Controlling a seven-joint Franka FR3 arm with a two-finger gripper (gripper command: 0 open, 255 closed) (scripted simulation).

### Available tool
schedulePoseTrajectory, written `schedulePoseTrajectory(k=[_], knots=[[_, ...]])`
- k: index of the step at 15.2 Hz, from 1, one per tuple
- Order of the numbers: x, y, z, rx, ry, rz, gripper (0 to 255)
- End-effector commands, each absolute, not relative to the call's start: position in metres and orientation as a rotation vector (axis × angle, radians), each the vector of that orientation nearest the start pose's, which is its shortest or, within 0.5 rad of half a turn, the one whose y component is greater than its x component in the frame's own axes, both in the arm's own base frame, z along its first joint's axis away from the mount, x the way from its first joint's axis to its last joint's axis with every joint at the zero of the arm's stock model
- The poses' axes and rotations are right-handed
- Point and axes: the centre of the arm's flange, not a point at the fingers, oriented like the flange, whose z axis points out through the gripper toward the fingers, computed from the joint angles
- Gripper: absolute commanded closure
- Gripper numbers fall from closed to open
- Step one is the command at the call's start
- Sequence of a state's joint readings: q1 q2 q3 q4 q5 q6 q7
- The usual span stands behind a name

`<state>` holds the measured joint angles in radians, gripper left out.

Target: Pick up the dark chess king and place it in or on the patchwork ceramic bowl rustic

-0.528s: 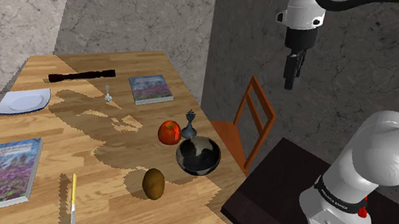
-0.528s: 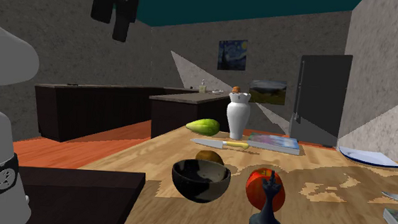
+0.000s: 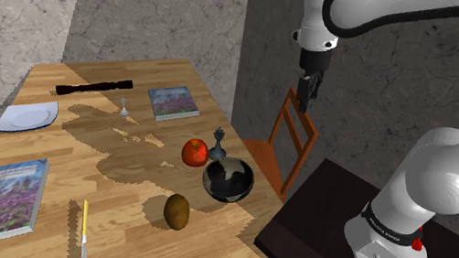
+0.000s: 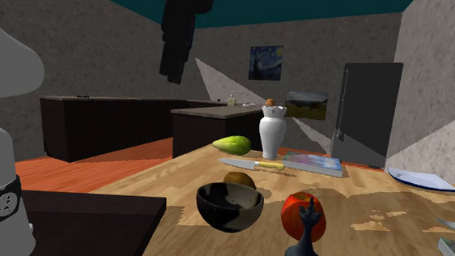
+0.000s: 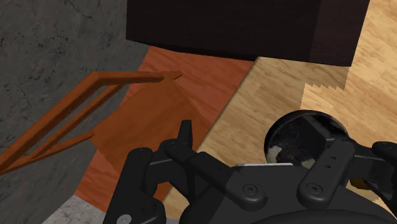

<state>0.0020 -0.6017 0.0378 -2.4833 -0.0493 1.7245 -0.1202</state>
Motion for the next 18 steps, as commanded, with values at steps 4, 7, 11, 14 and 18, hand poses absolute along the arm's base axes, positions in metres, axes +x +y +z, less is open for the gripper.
schedulePoseTrajectory(k=[4, 7, 11, 14, 18], knots=[[0.393, 0.02, 0.441, -3.177, -0.257, 0.2, 0], [0.421, 0.027, 0.416, -3.172, -0.255, 0.169, 0], [0.458, 0.037, 0.385, -3.166, -0.253, 0.129, 0], [0.486, 0.044, 0.362, -3.161, -0.251, 0.099, 0], [0.524, 0.054, 0.333, -3.154, -0.248, 0.059, 0]])
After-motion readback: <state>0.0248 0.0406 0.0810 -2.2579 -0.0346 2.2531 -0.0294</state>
